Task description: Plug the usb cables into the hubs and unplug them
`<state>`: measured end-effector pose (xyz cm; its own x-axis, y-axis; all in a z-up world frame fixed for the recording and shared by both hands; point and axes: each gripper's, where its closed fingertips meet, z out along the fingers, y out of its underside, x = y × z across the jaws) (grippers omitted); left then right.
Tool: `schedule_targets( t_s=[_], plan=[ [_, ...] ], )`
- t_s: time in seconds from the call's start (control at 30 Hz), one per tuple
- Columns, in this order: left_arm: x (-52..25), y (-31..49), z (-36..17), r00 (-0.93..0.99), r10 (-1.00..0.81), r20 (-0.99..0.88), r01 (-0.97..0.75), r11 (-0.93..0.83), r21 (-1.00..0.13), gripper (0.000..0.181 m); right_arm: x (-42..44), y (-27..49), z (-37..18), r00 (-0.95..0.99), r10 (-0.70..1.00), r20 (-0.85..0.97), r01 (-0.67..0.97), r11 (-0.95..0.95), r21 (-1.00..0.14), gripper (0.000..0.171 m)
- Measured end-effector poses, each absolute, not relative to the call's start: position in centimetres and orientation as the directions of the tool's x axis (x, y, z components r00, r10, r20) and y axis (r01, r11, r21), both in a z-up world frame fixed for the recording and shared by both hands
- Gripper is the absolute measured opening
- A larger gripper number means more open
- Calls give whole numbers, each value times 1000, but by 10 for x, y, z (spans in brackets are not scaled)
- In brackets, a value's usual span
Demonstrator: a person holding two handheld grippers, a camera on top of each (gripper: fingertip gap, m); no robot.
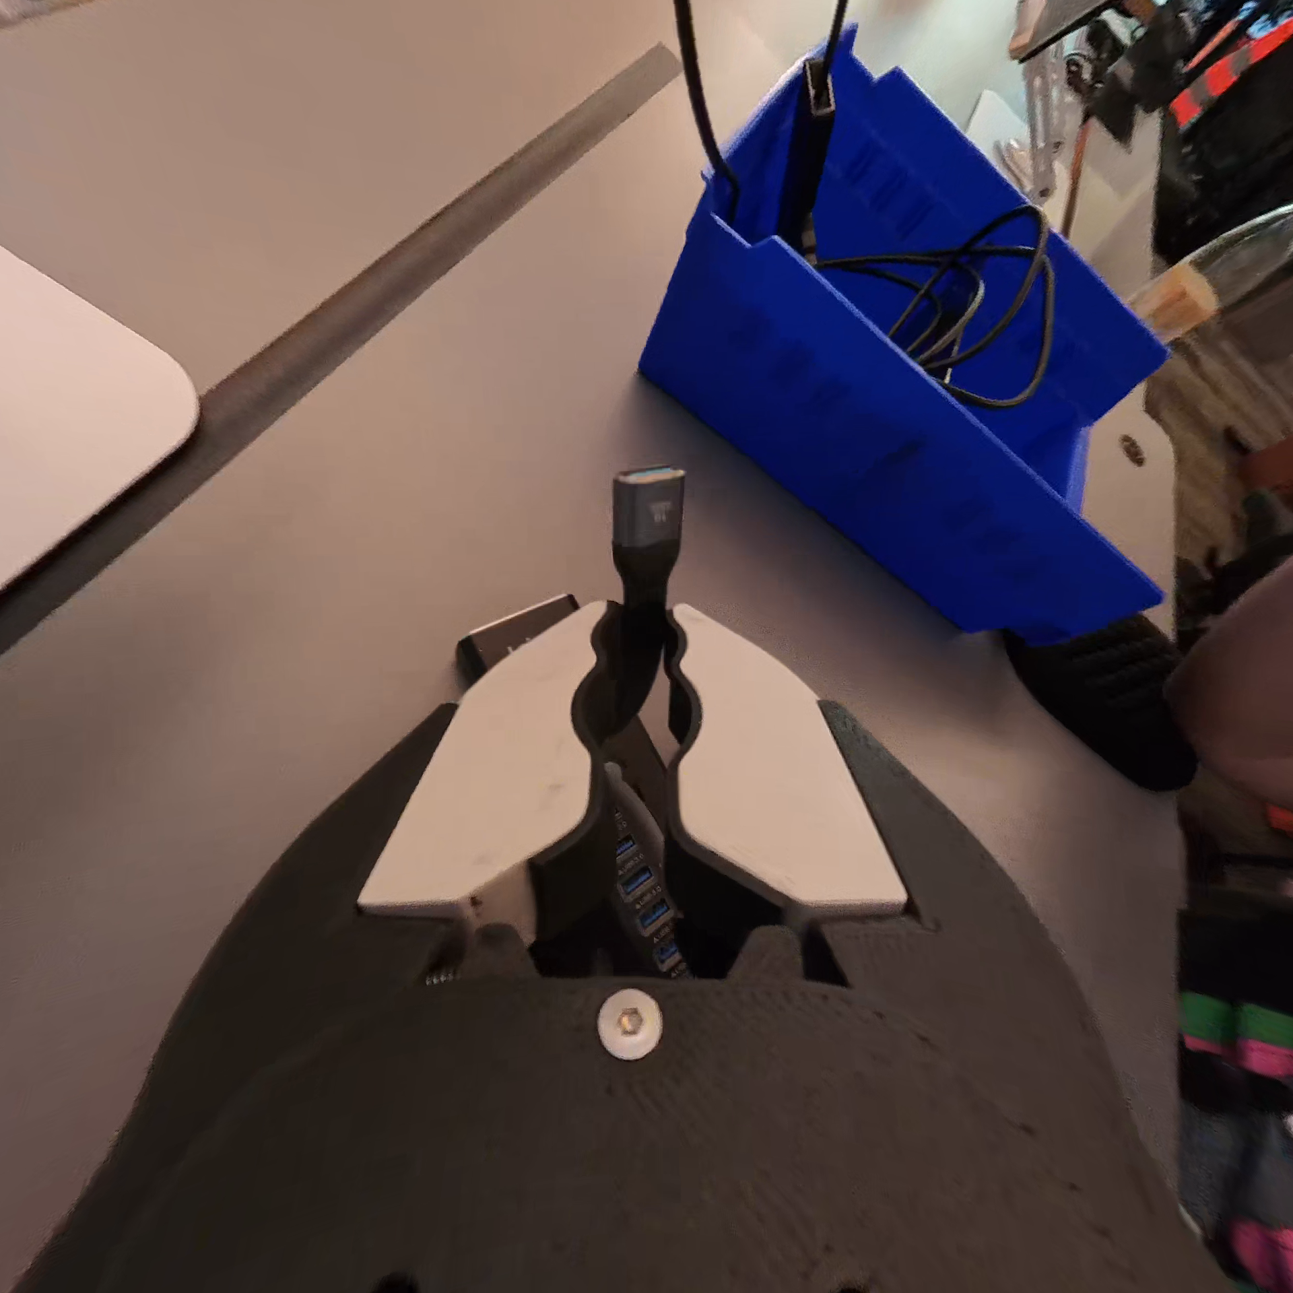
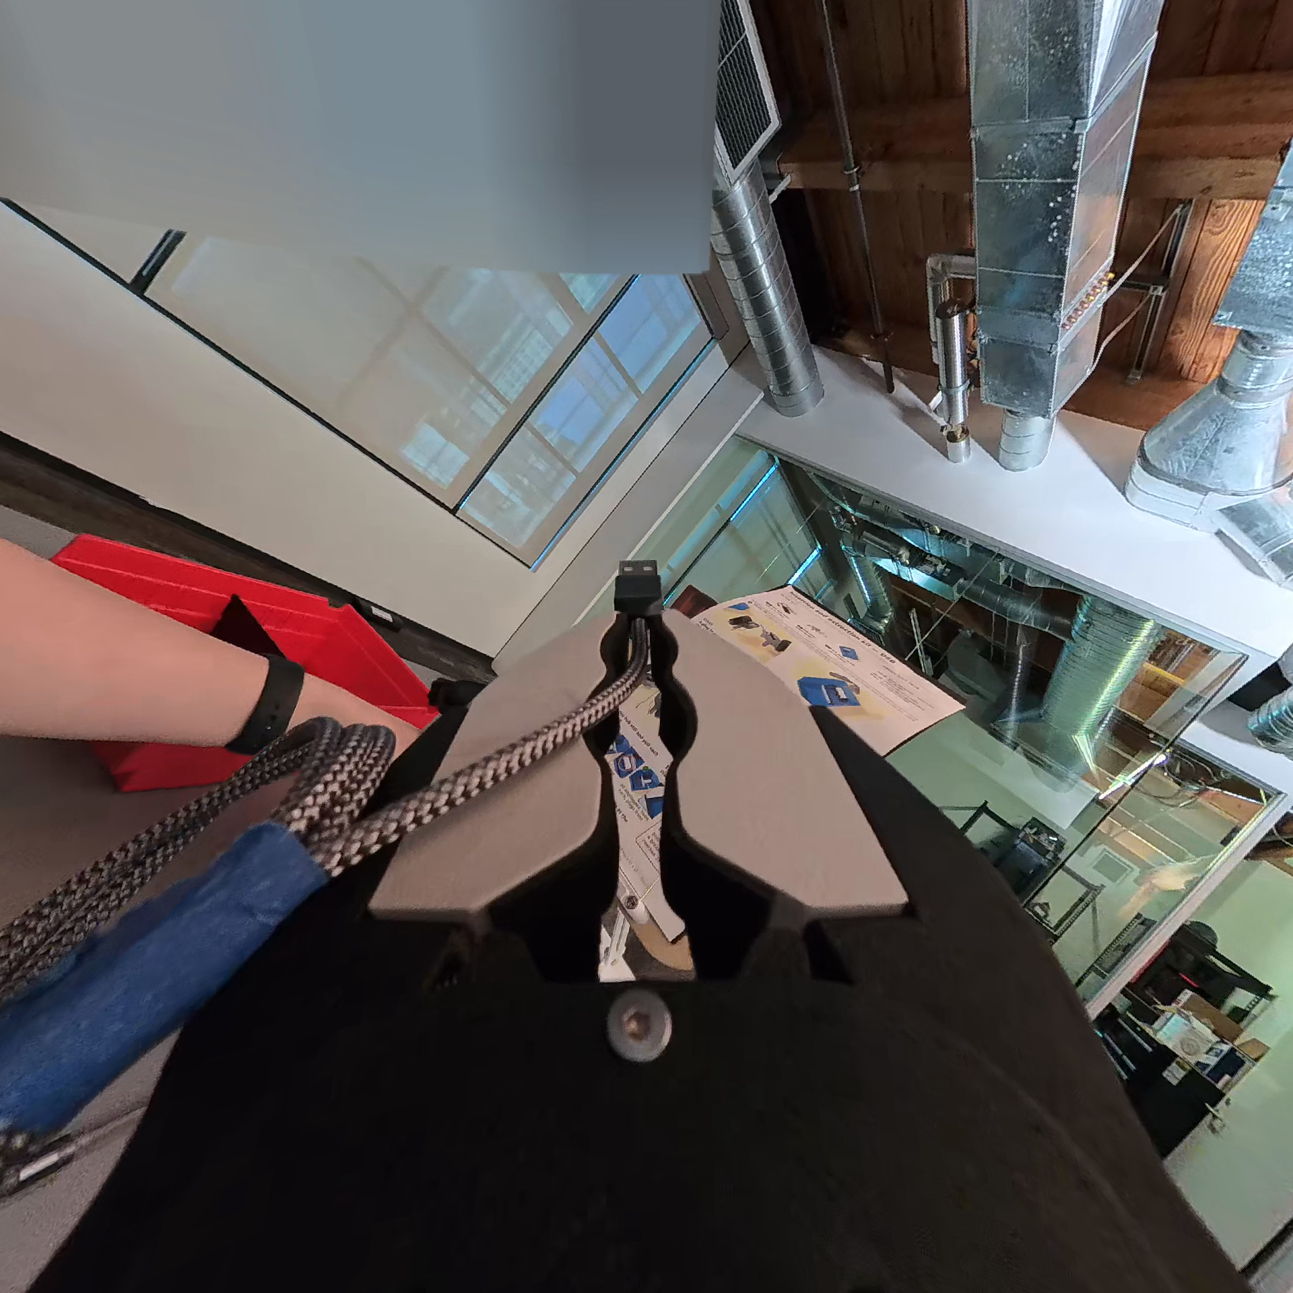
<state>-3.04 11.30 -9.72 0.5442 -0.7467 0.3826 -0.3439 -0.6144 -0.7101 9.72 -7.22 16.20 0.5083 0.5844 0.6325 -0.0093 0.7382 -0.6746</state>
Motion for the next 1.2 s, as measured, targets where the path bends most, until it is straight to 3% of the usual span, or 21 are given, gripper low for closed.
schedule_targets(
  t_s=[0.13,0.4,0.67,0.77,0.97,1.1,1.2],
  plan=[
    [-44,110,-95,628,-711,318,-334,-615,-714,9,99,-74,164,506,594,626,-28,736,-676,7],
    [-124,100,-92,879,-403,254,-129,-715,-687,3,91,-78,162,481,605,634,-37,737,-675,7],
    [-128,42,-97,849,-340,406,-28,-795,-606,8,83,-82,160,459,613,643,-38,737,-675,7],
    [-127,30,-96,870,-365,332,-72,-760,-646,16,80,-83,158,452,611,649,-35,740,-672,7],
    [-122,6,-62,821,-362,440,113,-653,-749,29,74,-82,154,443,605,662,-13,742,-670,7],
    [-147,-34,-32,902,-307,303,129,-479,-868,38,73,-82,154,440,605,663,-13,743,-669,7],
    [-212,-60,-33,999,26,-42,-31,-345,-938,60,74,-81,154,444,600,665,-9,745,-667,7]
  ],
)
